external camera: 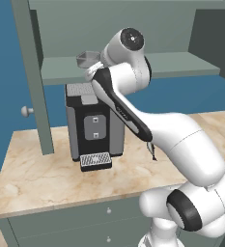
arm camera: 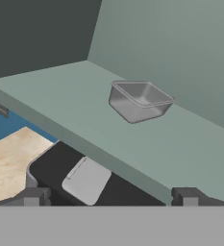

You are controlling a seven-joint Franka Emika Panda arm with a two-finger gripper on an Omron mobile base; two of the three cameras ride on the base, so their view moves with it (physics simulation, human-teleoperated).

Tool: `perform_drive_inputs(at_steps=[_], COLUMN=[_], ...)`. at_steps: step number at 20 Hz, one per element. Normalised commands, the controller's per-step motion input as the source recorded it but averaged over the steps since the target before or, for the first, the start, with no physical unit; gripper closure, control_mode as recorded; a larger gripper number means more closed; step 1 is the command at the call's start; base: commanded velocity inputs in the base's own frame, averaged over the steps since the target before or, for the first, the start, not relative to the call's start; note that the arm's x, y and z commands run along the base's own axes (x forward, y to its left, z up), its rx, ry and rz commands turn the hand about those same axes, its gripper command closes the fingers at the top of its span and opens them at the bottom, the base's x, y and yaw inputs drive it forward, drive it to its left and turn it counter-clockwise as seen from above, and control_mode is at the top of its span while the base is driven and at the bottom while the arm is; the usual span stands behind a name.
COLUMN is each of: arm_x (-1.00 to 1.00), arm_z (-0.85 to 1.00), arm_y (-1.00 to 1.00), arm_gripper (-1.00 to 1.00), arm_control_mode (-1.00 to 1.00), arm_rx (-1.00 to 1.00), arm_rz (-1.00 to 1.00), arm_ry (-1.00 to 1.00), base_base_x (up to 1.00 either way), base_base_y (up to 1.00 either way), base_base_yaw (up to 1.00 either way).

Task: Retrieve the tupperware from the cabinet, then place the raw meat into the tupperware to avoid contamination.

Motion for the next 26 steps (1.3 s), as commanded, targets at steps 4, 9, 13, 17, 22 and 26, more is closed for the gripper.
perform_drive_inputs(at_steps=[4,9,13,17,22,26], arm_x=[0.09,0.08,0.06,0.05,0.0,0.0], arm_z=[-0.01,0.0,0.0,0.01,0.1,0.16], arm_y=[0.0,0.0,0.02,0.04,0.04,0.05], arm_gripper=[-1.0,-1.0,-1.0,-1.0,-1.0,-1.0], arm_control_mode=[-1.0,-1.0,-1.0,-1.0,-1.0,-1.0], arm_rx=[0.0,0.0,0.0,0.0,0.0,0.0], arm_rz=[0.0,0.0,0.0,0.0,0.0,0.0], arm_ry=[0.0,0.0,0.0,0.0,0.0,0.0], base_base_x=[0.0,0.0,0.0,0.0,0.0,0.0], base_base_y=[0.0,0.0,0.0,0.0,0.0,0.0], base_base_yaw=[0.0,0.0,0.0,0.0,0.0,0.0])
